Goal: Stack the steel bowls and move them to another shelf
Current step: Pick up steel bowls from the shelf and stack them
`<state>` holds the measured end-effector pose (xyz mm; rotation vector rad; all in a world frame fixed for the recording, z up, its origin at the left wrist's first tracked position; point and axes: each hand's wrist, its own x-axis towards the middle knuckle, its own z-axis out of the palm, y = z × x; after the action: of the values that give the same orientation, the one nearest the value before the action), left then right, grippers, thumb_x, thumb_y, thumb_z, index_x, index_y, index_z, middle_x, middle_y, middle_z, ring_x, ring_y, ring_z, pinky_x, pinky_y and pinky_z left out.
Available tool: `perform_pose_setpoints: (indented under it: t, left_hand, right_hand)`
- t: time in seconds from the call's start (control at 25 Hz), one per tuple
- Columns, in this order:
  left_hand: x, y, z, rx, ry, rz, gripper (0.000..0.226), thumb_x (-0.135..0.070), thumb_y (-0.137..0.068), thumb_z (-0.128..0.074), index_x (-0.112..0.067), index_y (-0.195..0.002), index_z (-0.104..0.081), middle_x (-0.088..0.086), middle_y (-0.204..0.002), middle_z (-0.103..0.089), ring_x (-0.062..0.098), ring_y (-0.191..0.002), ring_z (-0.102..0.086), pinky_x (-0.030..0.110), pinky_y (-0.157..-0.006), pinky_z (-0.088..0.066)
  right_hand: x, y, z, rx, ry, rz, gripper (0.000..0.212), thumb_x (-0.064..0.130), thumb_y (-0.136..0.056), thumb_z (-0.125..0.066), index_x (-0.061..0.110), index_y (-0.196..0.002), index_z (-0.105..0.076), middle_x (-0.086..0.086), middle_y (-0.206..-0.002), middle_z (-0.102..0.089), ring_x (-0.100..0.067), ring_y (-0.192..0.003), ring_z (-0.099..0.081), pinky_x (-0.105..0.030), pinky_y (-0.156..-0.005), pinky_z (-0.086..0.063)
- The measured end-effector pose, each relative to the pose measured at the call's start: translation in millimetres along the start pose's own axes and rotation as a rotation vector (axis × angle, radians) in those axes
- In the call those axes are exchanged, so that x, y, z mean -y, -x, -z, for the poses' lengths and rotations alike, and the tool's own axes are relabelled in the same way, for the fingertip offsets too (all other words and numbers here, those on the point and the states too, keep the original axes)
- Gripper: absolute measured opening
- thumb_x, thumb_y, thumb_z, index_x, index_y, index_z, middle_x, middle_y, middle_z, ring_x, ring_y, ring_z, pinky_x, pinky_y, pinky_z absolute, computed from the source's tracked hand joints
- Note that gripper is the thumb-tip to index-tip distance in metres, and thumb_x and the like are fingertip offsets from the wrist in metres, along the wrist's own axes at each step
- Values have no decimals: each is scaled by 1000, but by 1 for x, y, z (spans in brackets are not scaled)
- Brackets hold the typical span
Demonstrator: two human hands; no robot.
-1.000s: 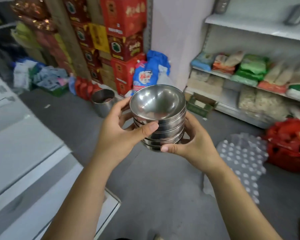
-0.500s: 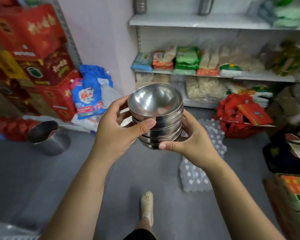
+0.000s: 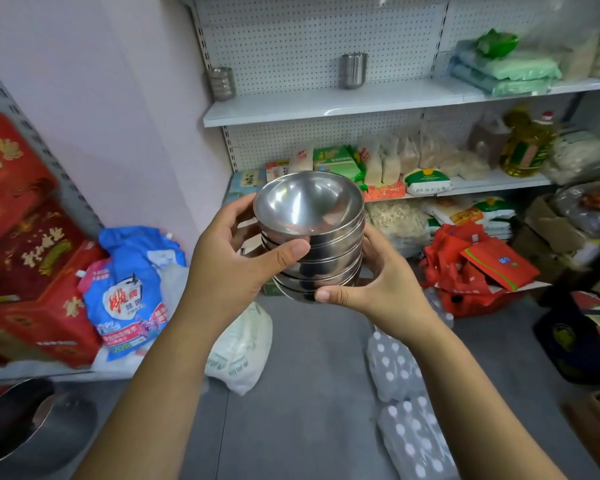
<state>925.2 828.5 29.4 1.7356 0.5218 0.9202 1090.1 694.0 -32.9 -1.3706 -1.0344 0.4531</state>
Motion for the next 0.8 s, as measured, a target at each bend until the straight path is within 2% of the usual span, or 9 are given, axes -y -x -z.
perform_pose_setpoints:
  t: [0.12,0.36,0.52,0.6,0.8]
  left_hand:
    - [30,-49,-3,21,13,30,83,-35,-58,-89,-25,-135,-59,-15,-131,-66,2,-118,-65,16,-86,-55]
    - [87,-169,-18,-24,-30,55,91,-48,-54,-95,-29,-135,-59,-17,-132,-65,3,-119,-65,16,-87,-55]
    - [113,-273,-37,-64,-49,57,93,-53,-52,-93,-32,-136,-57,-19,-134,-63,4,-121,-64,22,-93,-55]
    - [120,-321,-49,-66,-38,55,91,-47,-56,-98,-33,-137,-56,-20,-135,-62,3,-123,-62,19,-90,-56]
    - [146,-415,-62,-144,12,58,91,-33,-57,-90,-27,-140,-54,-19,-135,-61,1,-121,-62,12,-81,-54]
  right_hand:
    - [-32,-46,2,-8,-6,-39,98,13,-61,-100,22,-146,-52,7,-135,-69,-12,-131,-61,-41,-113,-48]
    - [-92,-168,18,55,-19,-65,98,8,-63,-98,25,-147,-51,10,-133,-70,-8,-127,-63,-28,-107,-51]
    - [-128,-280,49,81,9,-44,104,14,-61,-100,23,-150,-48,8,-137,-67,-11,-132,-60,-40,-113,-48]
    - [-139,-336,66,102,10,-41,106,16,-60,-101,24,-152,-47,7,-139,-66,-12,-134,-59,-46,-115,-47]
    - [-167,-453,85,177,20,-47,108,26,-55,-103,25,-149,-50,4,-136,-68,-16,-130,-61,-54,-111,-49]
